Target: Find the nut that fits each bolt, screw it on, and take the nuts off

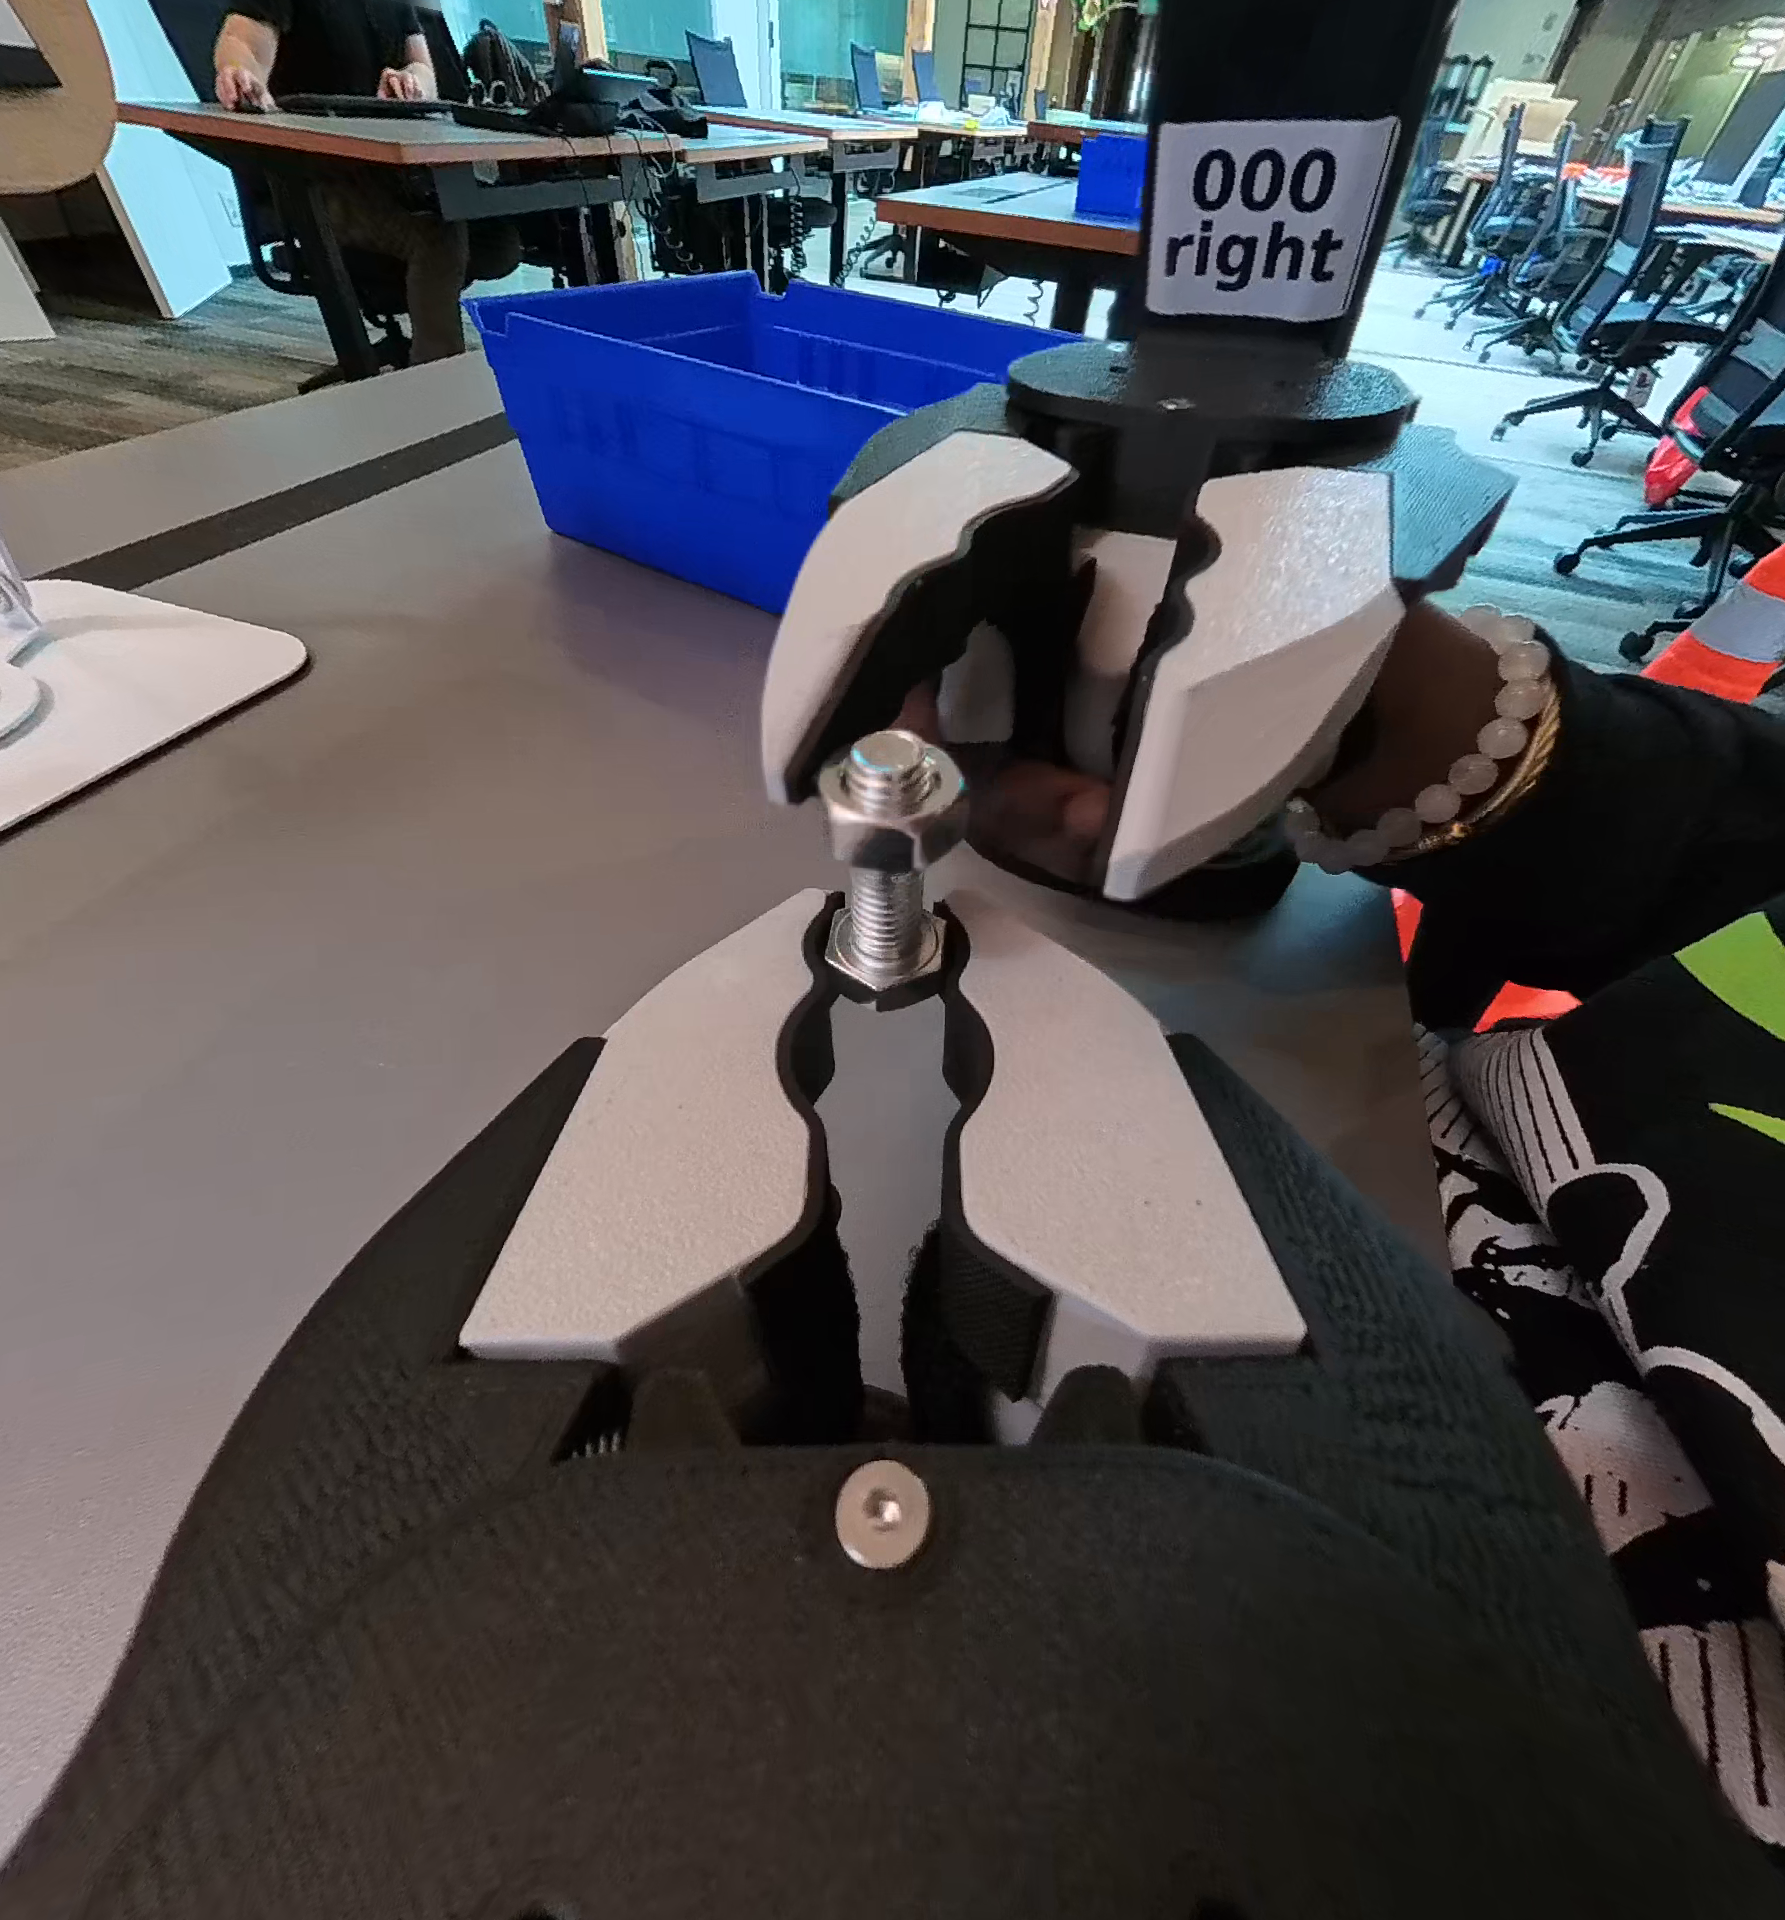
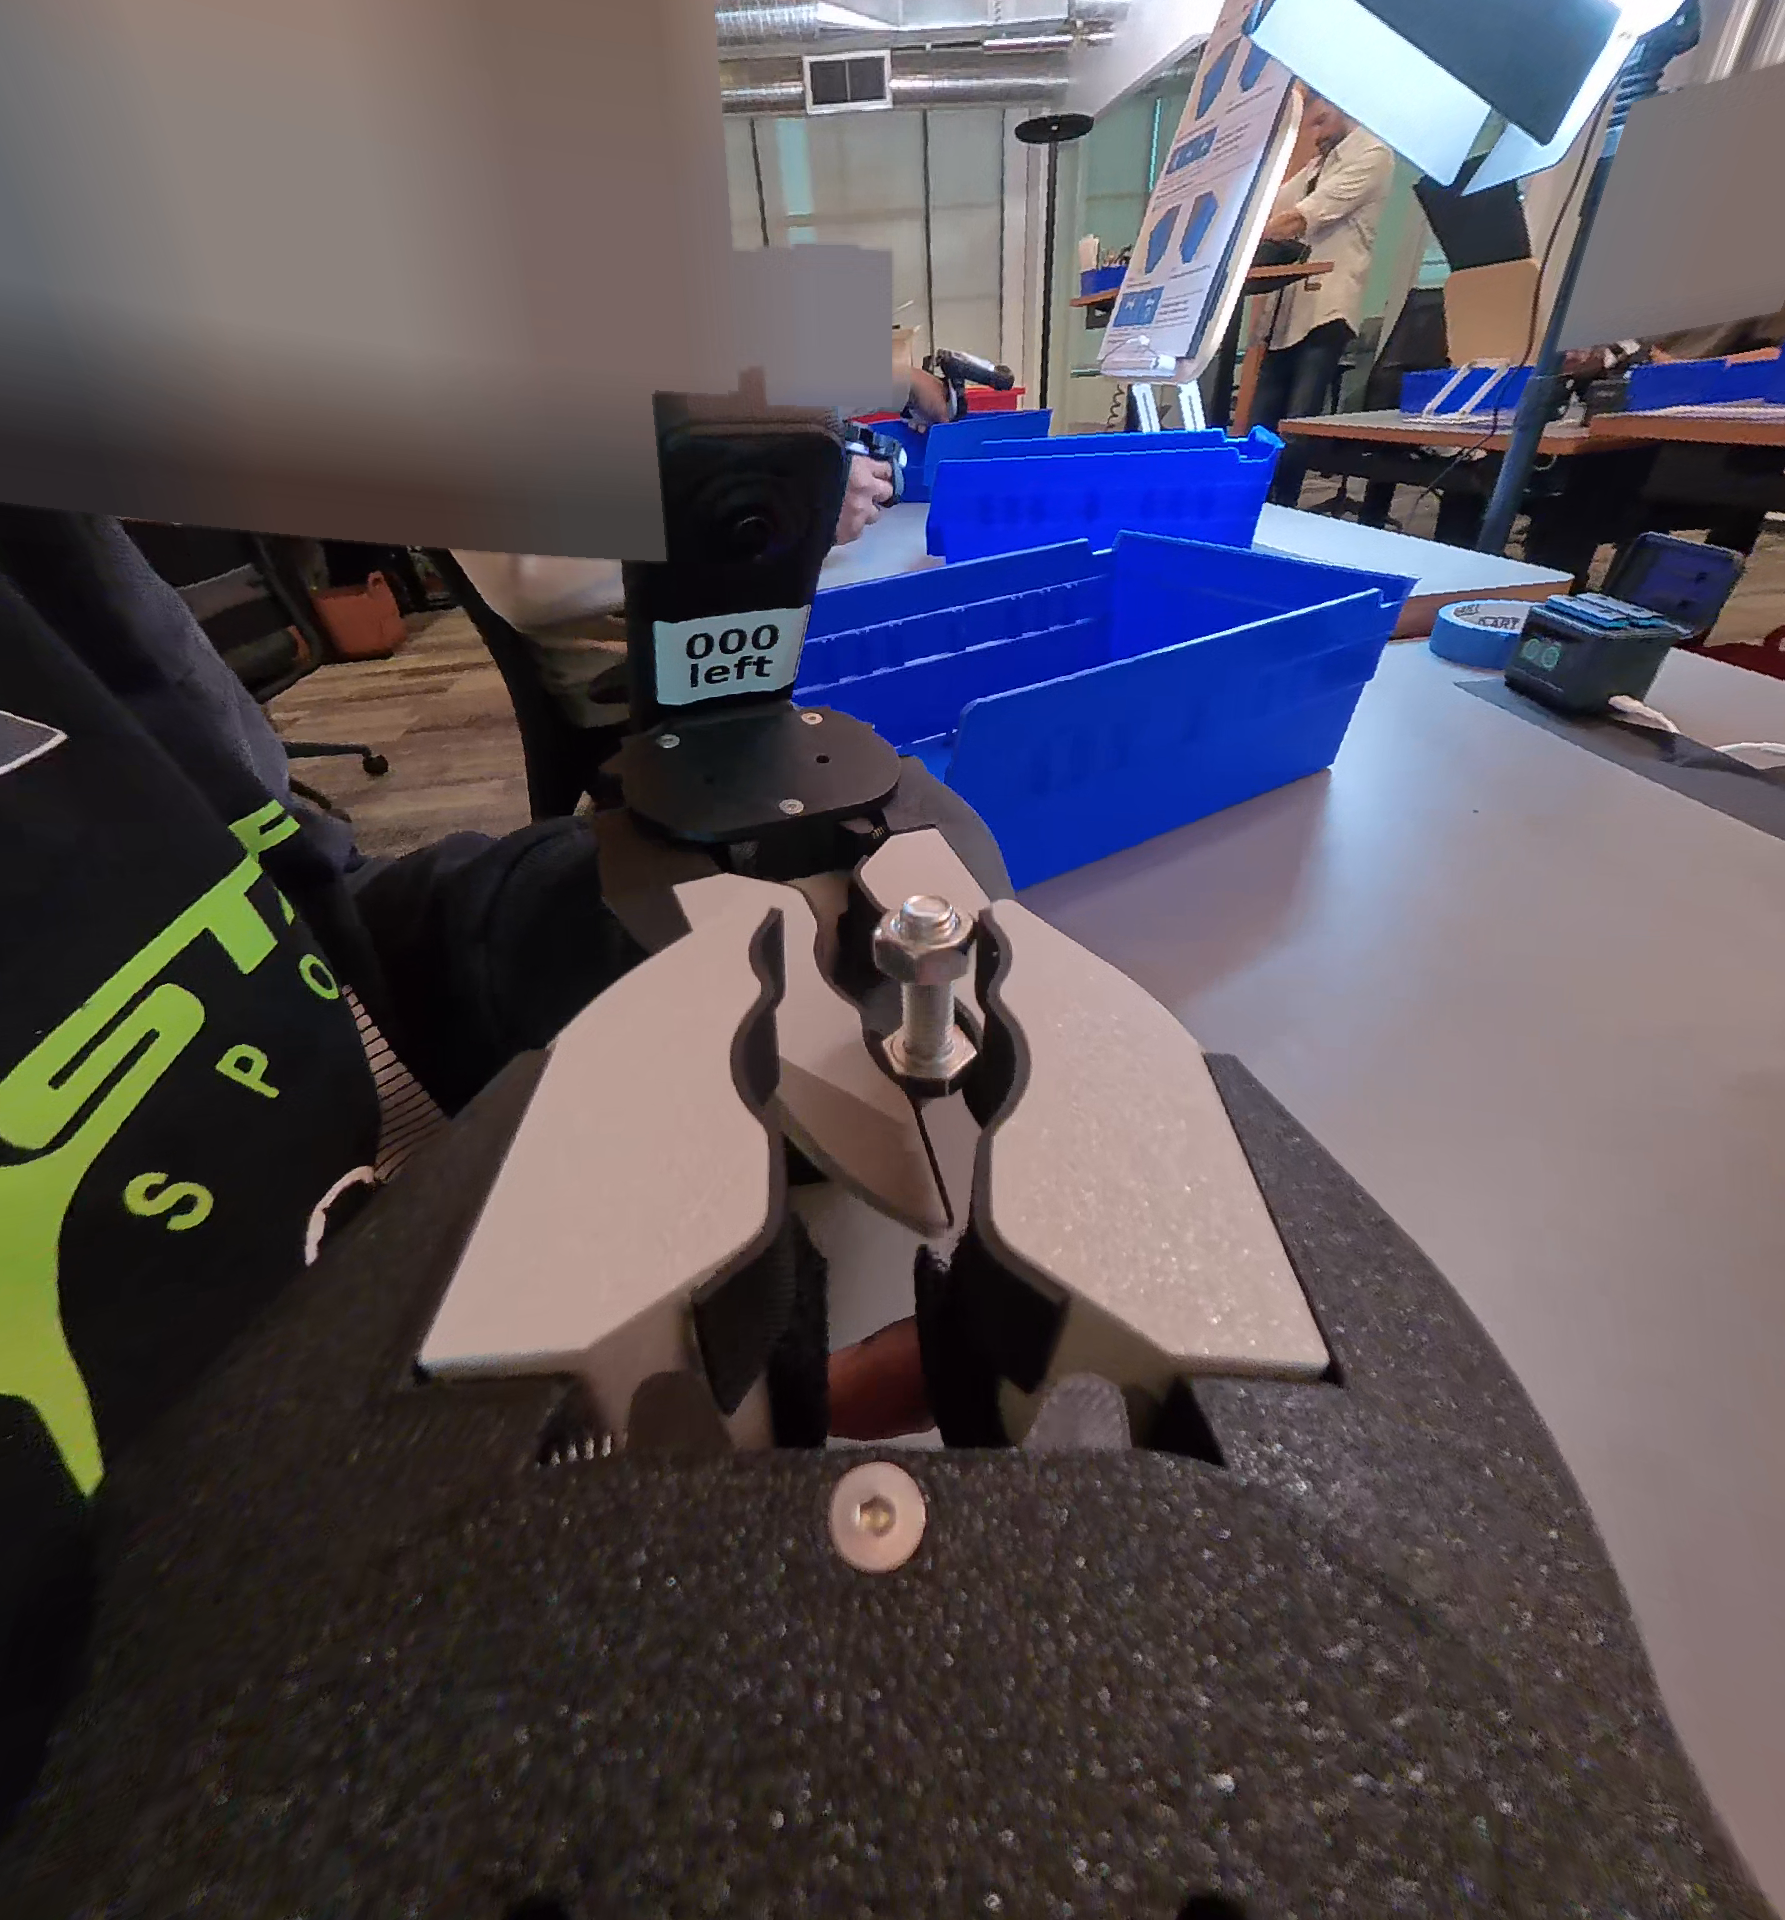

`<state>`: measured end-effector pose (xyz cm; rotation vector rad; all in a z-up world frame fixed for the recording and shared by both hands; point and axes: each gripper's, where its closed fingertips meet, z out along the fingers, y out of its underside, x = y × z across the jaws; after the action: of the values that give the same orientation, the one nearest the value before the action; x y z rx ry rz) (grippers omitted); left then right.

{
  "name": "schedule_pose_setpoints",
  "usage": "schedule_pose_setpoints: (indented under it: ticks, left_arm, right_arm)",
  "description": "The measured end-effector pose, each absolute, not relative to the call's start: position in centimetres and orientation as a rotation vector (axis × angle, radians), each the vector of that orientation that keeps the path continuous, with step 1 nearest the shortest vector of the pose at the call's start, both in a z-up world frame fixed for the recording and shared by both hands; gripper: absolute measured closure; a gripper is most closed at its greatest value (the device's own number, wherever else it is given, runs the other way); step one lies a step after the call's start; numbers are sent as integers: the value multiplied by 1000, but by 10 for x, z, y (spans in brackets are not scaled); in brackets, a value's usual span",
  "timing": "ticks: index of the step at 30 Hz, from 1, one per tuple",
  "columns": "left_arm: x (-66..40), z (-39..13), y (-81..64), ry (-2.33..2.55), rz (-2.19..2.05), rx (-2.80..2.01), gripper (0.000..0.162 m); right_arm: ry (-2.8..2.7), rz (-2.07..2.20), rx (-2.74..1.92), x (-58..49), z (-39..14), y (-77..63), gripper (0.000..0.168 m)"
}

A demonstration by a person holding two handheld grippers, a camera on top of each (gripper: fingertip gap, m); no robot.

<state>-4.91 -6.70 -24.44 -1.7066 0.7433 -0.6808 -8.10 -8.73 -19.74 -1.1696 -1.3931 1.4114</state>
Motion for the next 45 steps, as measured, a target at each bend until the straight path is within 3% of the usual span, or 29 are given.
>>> schedule_pose_setpoints:
  ticks: [4, 15, 36, 45]
  left_arm:
    - [-50, -244, -67, 737, -681, -1707, 145]
    - [-48, -245, -68, 757, -680, -1709, 146]
    - [-50, -244, -68, 743, -679, -1710, 145]
    - [-48, -245, -70, 765, -678, -1712, 145]
  right_arm:
    - [-1393, 1428, -1172, -66, -197, -89, 143]
    - [-1403, 1422, -1167, -89, -199, -85, 130]
    - [-1395, 1422, -1171, -61, -200, -90, 142]
    - [-1413, 1425, -1166, -91, -201, -86, 129]
